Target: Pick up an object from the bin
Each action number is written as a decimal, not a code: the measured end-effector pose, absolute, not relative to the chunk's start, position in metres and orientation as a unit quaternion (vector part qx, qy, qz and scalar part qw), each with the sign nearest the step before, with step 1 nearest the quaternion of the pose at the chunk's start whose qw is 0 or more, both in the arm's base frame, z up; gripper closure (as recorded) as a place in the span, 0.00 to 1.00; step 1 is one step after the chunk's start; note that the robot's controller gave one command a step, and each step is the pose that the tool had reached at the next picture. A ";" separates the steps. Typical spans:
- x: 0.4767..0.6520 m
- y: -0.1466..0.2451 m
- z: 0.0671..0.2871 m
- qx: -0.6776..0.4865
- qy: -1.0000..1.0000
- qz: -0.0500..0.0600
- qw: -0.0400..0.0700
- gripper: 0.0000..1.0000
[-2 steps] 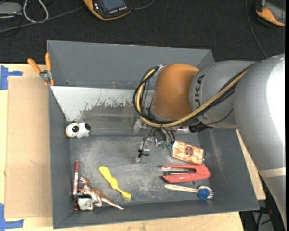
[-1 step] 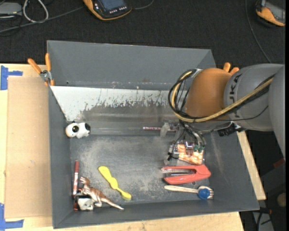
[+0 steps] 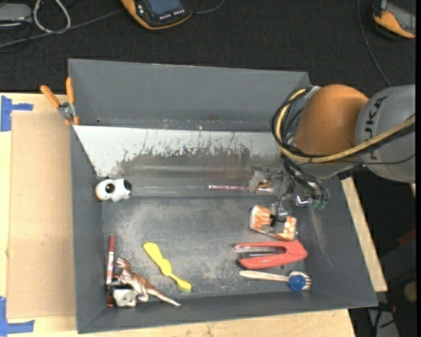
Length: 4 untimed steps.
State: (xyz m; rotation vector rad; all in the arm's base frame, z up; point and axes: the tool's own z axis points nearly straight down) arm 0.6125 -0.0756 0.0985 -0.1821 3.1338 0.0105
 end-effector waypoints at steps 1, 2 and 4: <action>0.569 -0.158 0.071 0.092 0.996 0.001 0.001 1.00; 0.569 -0.158 0.071 0.093 0.996 0.001 0.001 1.00; 0.569 -0.158 0.117 0.094 0.996 0.001 0.002 1.00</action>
Offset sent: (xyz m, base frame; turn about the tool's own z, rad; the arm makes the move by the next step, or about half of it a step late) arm 0.0000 0.0000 0.0000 0.0000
